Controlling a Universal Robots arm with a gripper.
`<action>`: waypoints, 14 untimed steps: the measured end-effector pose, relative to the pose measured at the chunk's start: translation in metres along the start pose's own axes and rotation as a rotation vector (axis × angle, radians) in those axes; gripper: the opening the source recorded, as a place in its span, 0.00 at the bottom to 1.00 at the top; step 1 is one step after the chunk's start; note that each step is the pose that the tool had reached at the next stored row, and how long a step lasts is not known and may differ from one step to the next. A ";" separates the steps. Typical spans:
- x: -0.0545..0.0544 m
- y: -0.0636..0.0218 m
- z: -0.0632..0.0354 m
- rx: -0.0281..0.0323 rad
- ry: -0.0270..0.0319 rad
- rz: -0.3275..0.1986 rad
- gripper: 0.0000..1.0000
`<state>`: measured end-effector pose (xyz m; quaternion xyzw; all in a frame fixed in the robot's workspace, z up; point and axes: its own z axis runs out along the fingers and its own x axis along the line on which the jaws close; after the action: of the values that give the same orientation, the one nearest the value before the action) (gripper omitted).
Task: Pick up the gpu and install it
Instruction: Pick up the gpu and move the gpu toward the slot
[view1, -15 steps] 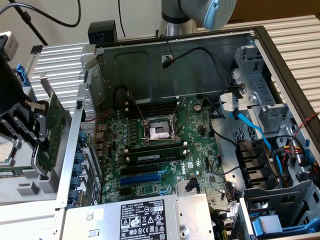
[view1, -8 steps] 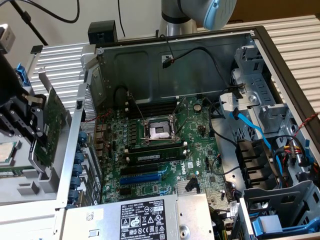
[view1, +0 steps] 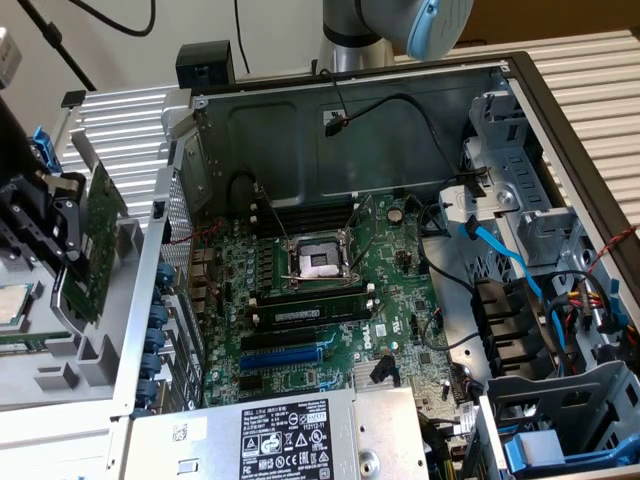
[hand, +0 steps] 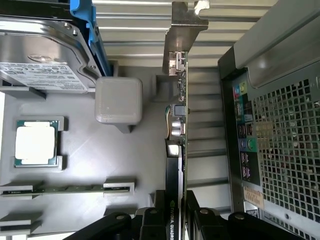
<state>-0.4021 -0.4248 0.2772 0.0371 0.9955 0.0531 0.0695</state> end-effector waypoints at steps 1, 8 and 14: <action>0.000 0.0002 -0.0023 -0.0003 -0.0006 0.000 0.27; -0.002 0.0025 -0.0226 -0.0020 -0.0048 0.000 0.27; -0.005 0.0045 -0.0412 -0.0029 -0.0072 0.000 0.27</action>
<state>-0.4032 -0.4248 0.3189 0.0370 0.9951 0.0544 0.0732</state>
